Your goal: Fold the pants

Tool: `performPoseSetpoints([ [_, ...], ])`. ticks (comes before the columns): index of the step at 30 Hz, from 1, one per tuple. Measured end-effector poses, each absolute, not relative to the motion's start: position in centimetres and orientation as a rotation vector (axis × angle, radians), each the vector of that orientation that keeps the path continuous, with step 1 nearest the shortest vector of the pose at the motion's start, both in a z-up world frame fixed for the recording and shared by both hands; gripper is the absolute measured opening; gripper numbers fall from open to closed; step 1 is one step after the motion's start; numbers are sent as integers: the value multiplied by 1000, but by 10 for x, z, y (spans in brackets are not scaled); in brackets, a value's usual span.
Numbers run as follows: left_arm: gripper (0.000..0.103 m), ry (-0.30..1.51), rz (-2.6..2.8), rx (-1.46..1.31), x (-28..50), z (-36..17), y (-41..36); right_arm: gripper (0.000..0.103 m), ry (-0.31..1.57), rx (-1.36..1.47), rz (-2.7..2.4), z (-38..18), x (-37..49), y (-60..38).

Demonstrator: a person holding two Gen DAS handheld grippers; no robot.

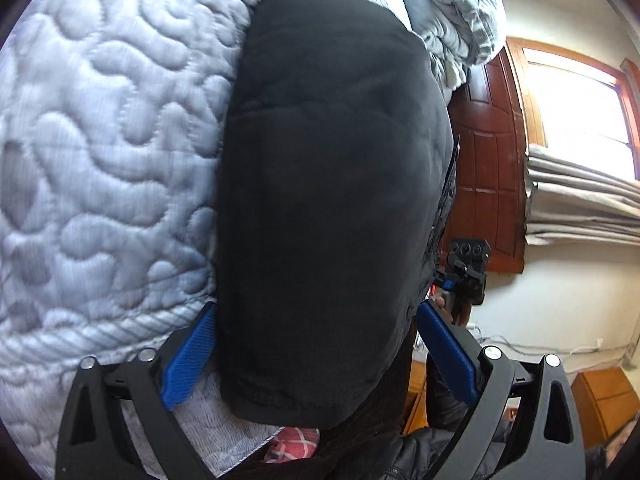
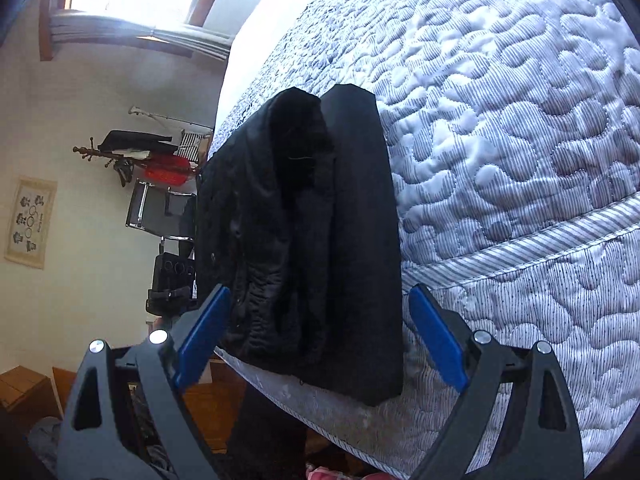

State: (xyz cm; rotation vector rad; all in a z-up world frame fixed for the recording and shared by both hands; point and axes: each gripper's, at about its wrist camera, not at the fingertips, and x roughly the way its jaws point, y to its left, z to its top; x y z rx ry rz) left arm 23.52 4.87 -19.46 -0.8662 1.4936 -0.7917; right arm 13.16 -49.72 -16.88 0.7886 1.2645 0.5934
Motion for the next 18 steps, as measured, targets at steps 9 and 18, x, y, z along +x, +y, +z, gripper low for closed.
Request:
performPoseSetpoints([
  [9,99,1552,-829,-812,249,-194,30,90,1290,800,636,-180,142,-498],
  [18,99,1580,-806,-842,249,-191,19,94,1311,841,678,-200,150,-499],
])
